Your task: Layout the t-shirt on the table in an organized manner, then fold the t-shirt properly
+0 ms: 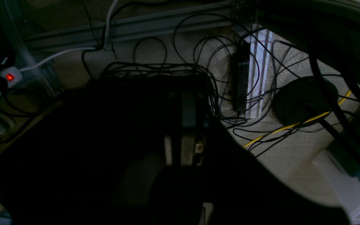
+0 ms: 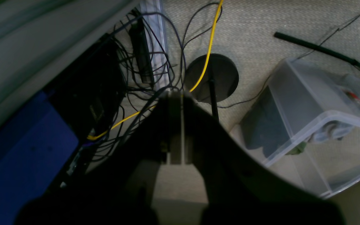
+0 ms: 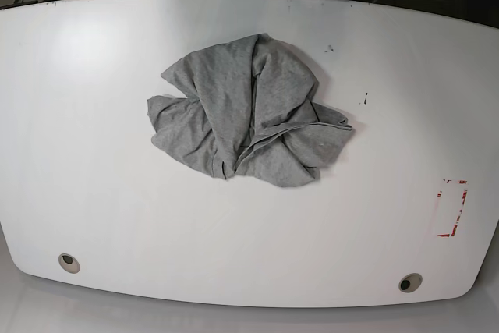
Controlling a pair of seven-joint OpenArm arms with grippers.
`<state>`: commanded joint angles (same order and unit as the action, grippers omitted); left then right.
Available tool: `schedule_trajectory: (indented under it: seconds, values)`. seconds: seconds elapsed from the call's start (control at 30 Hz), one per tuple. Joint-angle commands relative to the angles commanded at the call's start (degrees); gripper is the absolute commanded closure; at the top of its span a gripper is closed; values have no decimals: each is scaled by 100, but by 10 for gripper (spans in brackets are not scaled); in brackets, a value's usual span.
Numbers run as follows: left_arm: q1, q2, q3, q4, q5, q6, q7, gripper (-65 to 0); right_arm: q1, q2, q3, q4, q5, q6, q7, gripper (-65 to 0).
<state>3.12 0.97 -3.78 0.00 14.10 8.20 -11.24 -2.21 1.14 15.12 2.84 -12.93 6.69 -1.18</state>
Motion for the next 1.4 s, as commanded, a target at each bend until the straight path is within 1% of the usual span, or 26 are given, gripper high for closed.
schedule_trajectory:
  seconds: [1.4]
  values:
    - [-8,-88,1,0,14,13,22,-11,-14,4,5,35,7,-19,-66,-12]
